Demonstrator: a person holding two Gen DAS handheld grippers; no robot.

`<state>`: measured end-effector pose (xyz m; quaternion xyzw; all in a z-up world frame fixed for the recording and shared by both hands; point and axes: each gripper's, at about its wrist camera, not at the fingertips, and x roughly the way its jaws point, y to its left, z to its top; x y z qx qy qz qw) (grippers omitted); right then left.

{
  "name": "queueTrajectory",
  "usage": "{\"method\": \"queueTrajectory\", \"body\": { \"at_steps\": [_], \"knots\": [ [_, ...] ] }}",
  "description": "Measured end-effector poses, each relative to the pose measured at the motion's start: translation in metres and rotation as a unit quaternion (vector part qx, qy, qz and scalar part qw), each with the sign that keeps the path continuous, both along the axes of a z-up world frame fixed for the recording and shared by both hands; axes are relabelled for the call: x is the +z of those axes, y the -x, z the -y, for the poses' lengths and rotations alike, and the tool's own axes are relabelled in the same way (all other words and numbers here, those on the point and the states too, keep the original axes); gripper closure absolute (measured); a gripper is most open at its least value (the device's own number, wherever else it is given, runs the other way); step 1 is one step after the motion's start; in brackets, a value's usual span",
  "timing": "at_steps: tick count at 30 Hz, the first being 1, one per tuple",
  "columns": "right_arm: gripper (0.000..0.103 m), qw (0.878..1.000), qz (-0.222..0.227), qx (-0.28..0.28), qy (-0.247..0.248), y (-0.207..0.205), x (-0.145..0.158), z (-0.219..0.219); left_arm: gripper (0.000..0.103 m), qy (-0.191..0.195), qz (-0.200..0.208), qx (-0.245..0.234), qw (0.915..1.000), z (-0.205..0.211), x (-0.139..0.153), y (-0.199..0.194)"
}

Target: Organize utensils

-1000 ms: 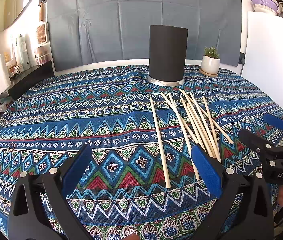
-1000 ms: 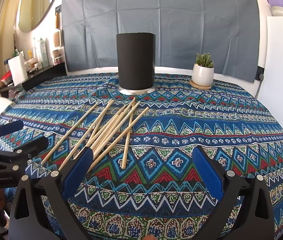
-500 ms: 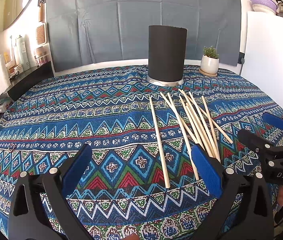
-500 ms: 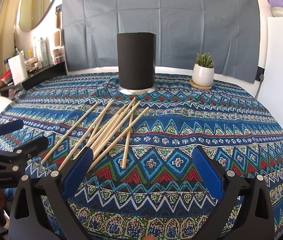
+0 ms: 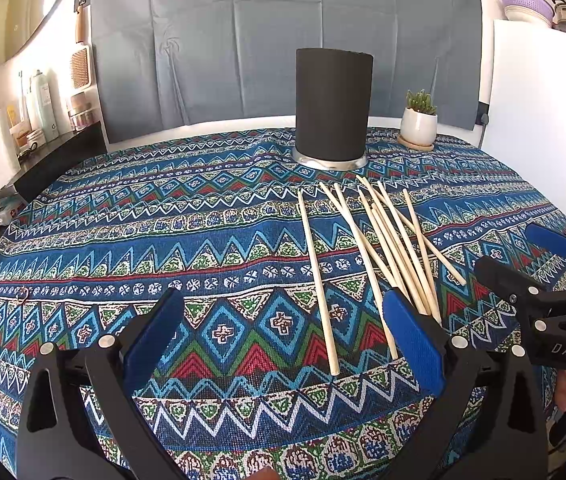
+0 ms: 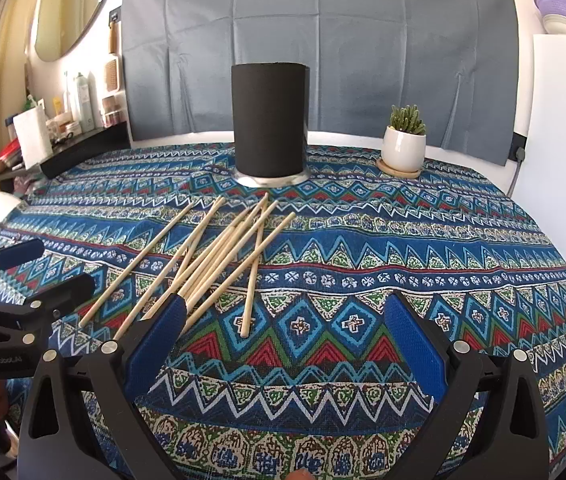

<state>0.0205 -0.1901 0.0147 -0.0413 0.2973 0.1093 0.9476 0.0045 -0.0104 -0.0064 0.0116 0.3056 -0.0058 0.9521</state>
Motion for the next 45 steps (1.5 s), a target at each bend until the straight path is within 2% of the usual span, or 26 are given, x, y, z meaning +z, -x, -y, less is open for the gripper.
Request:
{"method": "queueTrajectory", "body": {
  "at_steps": [7,11,14,21,26,30,38,40,44,45],
  "knots": [
    [0.008,1.0,-0.017,-0.004,0.007,-0.005,-0.001,0.0,0.006,0.002,-0.007,0.001,1.0,-0.002,0.0,-0.005],
    [0.008,0.998,-0.056,-0.007,0.042,-0.018,-0.004,-0.001,0.006,-0.01,-0.013,0.012,0.9998,-0.005,0.004,-0.011],
    [0.008,0.996,-0.062,-0.015,0.068,-0.026,0.001,0.001,0.006,-0.032,-0.026,0.012,0.9991,-0.007,0.006,-0.017],
    [0.008,0.988,-0.112,0.012,0.106,-0.052,0.001,-0.007,0.006,-0.012,-0.11,-0.025,0.9936,-0.013,0.004,-0.044],
    [0.008,0.98,-0.165,0.035,0.103,-0.072,-0.01,-0.014,0.006,-0.004,-0.16,-0.042,0.9862,-0.011,0.002,-0.064],
    [0.008,0.976,-0.179,0.036,0.123,-0.086,-0.015,-0.021,0.006,-0.017,-0.186,-0.051,0.9811,-0.008,0.0,-0.076],
    [0.008,0.966,-0.208,0.08,0.13,-0.11,-0.021,-0.026,0.006,-0.002,-0.256,-0.061,0.9647,-0.014,-0.017,-0.109],
    [0.008,0.964,-0.218,0.095,0.121,-0.116,-0.022,-0.023,0.004,-0.023,-0.244,-0.058,0.9678,-0.012,-0.019,-0.111],
    [0.008,0.955,-0.266,0.102,0.08,-0.133,-0.027,-0.016,0.004,-0.022,-0.227,-0.079,0.9704,-0.017,-0.019,-0.114],
    [0.008,0.955,-0.267,0.097,0.086,-0.136,-0.026,-0.016,0.004,-0.023,-0.229,-0.083,0.9696,-0.019,-0.019,-0.116]
  ]
}}
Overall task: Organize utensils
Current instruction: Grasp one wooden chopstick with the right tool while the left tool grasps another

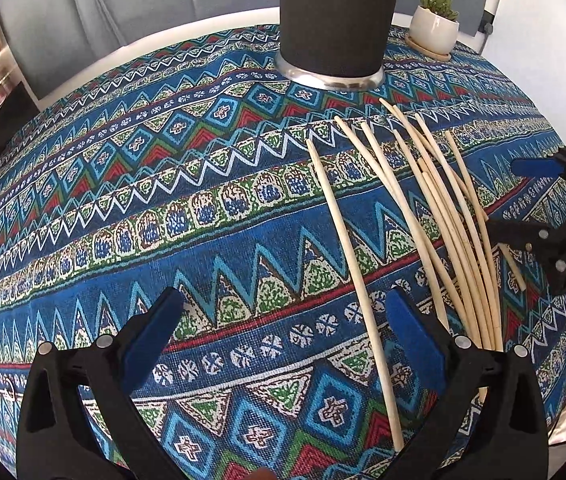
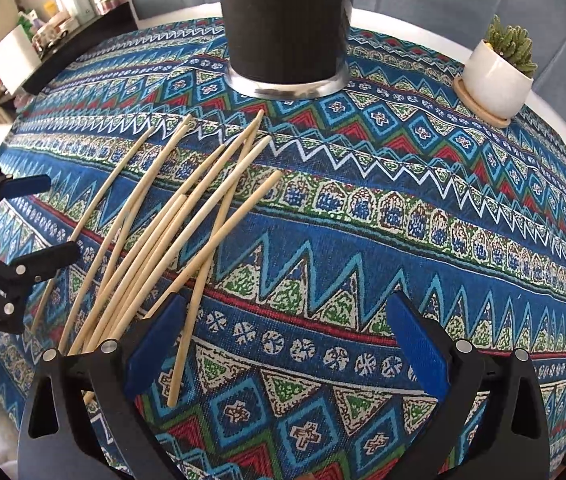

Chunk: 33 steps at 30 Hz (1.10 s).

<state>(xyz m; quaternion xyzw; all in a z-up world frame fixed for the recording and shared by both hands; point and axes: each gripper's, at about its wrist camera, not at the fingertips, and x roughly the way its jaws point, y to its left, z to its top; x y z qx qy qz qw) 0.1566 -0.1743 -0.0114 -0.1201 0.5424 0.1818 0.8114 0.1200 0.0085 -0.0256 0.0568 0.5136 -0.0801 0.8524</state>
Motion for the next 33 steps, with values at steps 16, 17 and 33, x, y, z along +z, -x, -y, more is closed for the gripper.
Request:
{"method": "queueTrajectory", "body": {
  "at_steps": [16,17,33],
  "knots": [
    [0.007,0.999,-0.039,0.023,0.017,-0.053,-0.004,-0.029,0.005,0.006,0.017,-0.086,0.9961,-0.014,0.0,-0.012],
    [0.008,0.999,-0.036,0.027,0.016,-0.056,-0.004,-0.03,0.006,0.006,0.019,-0.09,0.9957,-0.014,0.0,-0.012],
    [0.098,0.996,-0.013,0.026,-0.083,-0.036,0.008,0.043,0.097,0.048,0.009,-0.062,0.9969,-0.071,0.008,0.002]
  ]
}}
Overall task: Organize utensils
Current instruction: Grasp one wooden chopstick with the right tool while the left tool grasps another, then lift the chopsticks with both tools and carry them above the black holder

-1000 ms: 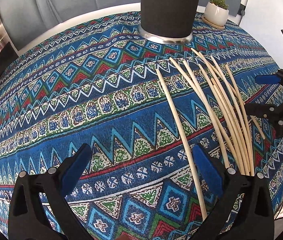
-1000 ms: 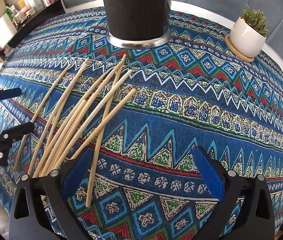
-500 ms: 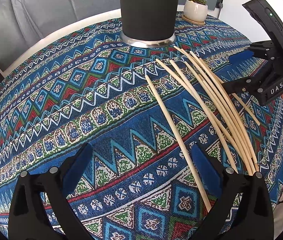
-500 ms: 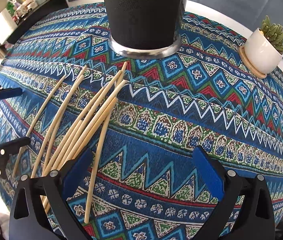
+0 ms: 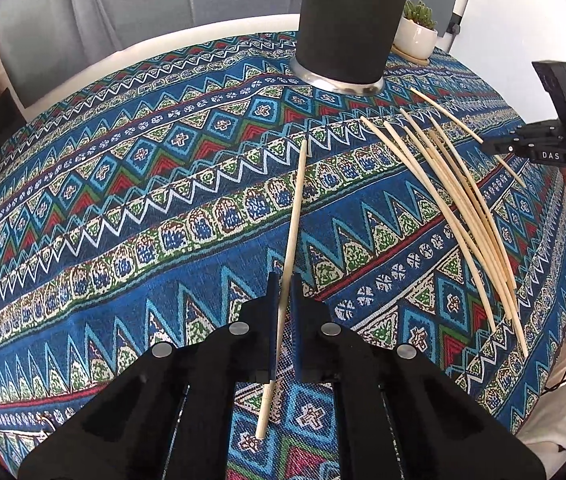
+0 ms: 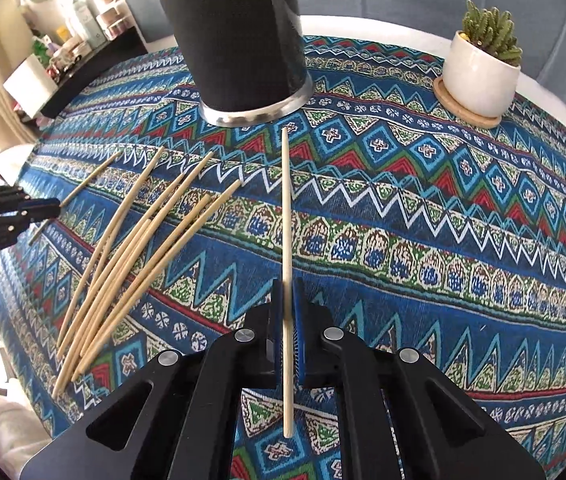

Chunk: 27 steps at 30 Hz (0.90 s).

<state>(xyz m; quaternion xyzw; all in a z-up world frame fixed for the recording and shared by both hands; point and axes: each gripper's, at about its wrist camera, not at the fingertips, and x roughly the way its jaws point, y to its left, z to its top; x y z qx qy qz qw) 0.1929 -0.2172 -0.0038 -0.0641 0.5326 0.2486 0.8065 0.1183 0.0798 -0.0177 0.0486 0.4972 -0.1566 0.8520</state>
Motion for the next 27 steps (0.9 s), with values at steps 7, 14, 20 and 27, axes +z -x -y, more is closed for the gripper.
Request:
{"method": "queueTrajectory", "body": {
  "at_steps": [7,14,20,27],
  "knots": [
    [0.098,0.997,0.017,-0.026,-0.069,0.019,0.009,0.04,0.098,0.023,0.004,0.023,0.9995,-0.016,0.0,0.01],
    [0.098,0.995,0.064,-0.043,-0.067,0.031,0.038,0.069,0.098,0.028,0.033,0.035,0.9984,-0.026,0.026,0.012],
    [0.098,0.991,0.1,-0.044,-0.074,0.03,0.072,0.074,0.098,0.036,0.081,0.035,0.9955,-0.03,0.066,0.007],
    [0.098,0.985,0.145,-0.03,-0.089,0.02,0.126,0.062,0.098,0.043,0.127,0.031,0.9905,-0.032,0.117,-0.008]
  ]
}}
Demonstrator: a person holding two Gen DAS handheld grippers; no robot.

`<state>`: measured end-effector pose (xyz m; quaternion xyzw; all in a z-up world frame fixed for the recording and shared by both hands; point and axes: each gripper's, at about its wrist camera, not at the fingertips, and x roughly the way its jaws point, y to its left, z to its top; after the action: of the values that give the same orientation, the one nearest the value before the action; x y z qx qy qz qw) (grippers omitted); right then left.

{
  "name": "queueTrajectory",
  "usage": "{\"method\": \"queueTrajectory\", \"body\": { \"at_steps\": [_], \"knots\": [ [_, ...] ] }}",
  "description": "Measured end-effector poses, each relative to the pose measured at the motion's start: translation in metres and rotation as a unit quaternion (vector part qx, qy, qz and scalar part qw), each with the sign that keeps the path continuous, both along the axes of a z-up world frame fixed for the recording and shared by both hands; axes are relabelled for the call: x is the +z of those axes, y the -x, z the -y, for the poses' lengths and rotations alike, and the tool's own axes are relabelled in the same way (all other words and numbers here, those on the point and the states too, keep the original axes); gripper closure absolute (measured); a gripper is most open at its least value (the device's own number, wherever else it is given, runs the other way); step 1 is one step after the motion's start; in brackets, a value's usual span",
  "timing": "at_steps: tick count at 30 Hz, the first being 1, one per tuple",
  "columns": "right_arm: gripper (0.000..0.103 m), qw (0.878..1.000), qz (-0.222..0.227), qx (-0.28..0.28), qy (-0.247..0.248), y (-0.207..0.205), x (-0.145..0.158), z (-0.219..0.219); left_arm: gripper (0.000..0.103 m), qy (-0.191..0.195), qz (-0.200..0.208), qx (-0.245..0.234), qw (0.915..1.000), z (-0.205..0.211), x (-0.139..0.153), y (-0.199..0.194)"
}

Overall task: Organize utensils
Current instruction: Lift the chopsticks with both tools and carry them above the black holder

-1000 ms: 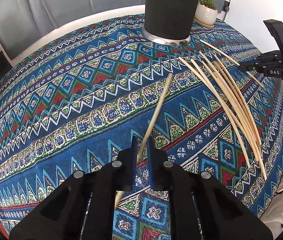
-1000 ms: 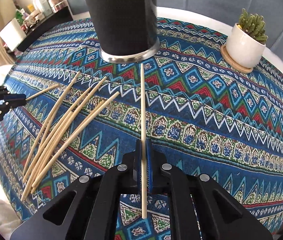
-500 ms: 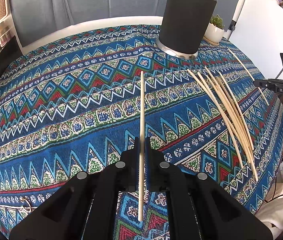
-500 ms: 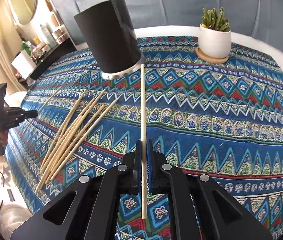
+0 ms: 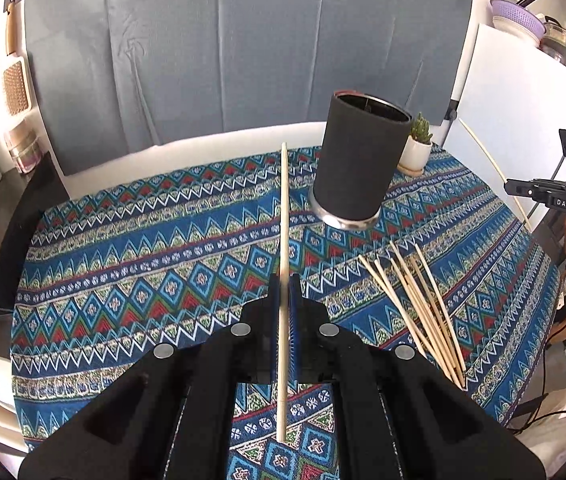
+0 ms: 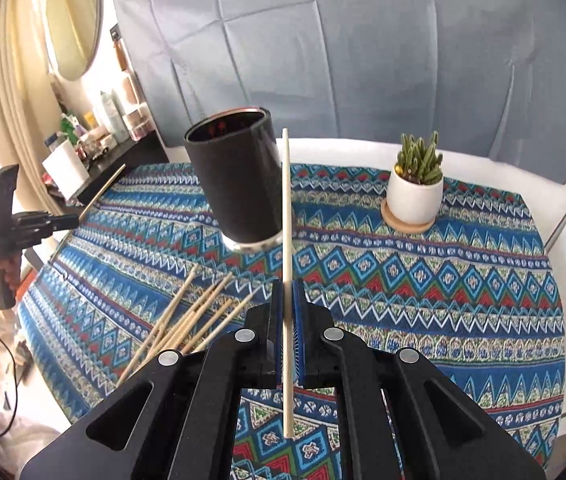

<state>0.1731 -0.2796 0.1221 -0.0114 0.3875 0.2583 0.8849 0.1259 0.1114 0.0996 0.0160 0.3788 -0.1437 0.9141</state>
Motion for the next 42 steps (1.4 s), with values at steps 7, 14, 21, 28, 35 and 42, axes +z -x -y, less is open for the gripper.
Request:
{"method": "queueTrajectory", "body": {
  "at_steps": [7,14,21,28,35,42],
  "knots": [
    [0.098,0.999,0.038,0.006,-0.02,-0.026,0.04,-0.021,0.098,0.011,0.044,-0.013,0.9989,0.001,0.046,-0.026],
    [0.098,0.995,0.08,0.019,-0.058,-0.056,0.065,-0.054,0.098,0.021,0.08,-0.045,0.9955,0.021,0.076,-0.065],
    [0.098,0.988,0.097,0.047,-0.114,-0.089,0.076,-0.077,0.098,0.067,0.118,-0.068,0.9884,0.046,0.093,-0.105],
    [0.098,0.972,0.104,0.055,-0.202,-0.116,0.065,-0.084,0.098,0.138,0.146,-0.097,0.9749,0.07,0.085,-0.136],
    [0.098,0.93,0.174,0.054,-0.318,-0.129,0.043,-0.088,0.098,0.216,0.228,-0.104,0.9437,0.081,0.07,-0.151],
    [0.098,0.917,0.231,0.003,-0.326,-0.133,0.018,-0.092,0.098,0.24,0.324,-0.092,0.9105,0.093,0.039,-0.146]
  ]
}}
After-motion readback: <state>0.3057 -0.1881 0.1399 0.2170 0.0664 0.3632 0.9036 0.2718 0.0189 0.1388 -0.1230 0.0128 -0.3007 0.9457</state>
